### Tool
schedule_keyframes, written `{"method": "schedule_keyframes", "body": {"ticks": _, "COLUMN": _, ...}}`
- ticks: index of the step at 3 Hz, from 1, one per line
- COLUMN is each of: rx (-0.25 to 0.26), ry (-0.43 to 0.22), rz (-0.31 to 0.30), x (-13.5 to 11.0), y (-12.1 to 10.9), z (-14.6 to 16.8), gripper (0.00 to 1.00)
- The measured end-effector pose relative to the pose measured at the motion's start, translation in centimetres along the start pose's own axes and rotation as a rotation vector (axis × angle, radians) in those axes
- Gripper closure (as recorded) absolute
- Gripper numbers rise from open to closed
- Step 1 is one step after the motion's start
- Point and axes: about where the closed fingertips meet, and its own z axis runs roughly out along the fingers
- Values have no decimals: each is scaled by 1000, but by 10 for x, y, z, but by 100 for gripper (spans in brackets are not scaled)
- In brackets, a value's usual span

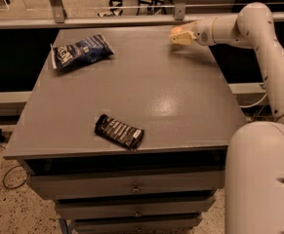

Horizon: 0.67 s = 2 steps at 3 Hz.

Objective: Move orange near rxbar chocolate

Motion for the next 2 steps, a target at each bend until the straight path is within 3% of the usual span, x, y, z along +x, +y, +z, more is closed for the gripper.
{"method": "schedule_keyframes", "body": {"ticks": 1, "rx": -63, "ry": 35, "rz": -40, "x": -10, "y": 29, "z": -24, "gripper": 100}}
{"method": "schedule_keyframes", "body": {"ticks": 2, "rx": -176, "ry": 40, "rz": -29, "x": -14, "y": 79, "z": -51, "gripper": 100}}
